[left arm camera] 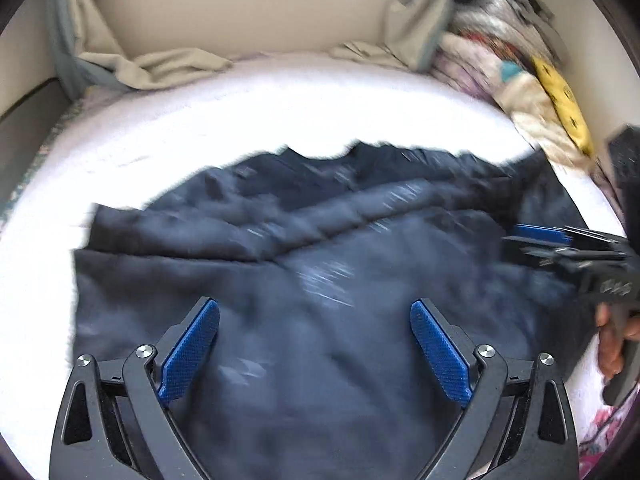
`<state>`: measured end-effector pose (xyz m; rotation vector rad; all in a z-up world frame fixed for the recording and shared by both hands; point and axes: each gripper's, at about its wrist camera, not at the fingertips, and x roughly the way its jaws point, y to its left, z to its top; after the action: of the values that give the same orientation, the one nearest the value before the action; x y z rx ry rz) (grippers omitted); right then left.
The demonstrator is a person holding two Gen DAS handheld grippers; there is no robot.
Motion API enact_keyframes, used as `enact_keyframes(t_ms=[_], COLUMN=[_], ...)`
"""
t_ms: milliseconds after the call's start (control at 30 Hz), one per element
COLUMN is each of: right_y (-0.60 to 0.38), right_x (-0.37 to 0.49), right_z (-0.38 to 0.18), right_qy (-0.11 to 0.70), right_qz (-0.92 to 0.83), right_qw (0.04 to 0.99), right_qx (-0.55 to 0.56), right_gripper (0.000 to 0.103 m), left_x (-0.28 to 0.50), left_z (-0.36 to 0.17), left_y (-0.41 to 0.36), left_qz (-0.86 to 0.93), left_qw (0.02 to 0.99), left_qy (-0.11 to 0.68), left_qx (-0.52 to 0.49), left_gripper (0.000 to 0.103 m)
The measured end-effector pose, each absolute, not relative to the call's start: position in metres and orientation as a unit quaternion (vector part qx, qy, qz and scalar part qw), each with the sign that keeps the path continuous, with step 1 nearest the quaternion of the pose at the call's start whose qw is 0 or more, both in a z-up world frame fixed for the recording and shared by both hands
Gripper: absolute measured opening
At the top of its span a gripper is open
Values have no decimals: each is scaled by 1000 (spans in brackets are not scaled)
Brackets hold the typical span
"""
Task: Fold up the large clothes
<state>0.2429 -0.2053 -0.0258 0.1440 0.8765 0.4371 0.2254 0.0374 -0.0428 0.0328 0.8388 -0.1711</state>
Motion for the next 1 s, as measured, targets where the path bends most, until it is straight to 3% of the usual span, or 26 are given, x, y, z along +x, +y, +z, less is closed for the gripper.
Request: enact_keyframes(t_ms=[100, 233, 433, 1000], right_y=[-223, -248, -264, -259], right_x=[240, 249, 263, 265], right_z=[-5, -12, -52, -69], right_qy=[376, 385, 440, 437], right_qz=[142, 75, 87, 79], right_qw=[915, 920, 891, 893], right_qx=[26, 21, 73, 74], right_gripper=[55, 54, 50, 50], left_x=[233, 244, 250, 250], left_z=[-36, -48, -74, -97], left_y=[71, 106, 95, 96], left_qz=[-38, 16, 35, 25], left_qw=[915, 902, 891, 894], left_qy=[401, 428, 452, 448], left_qx=[-17, -54, -2, -20], left_gripper=[98, 97, 97, 98])
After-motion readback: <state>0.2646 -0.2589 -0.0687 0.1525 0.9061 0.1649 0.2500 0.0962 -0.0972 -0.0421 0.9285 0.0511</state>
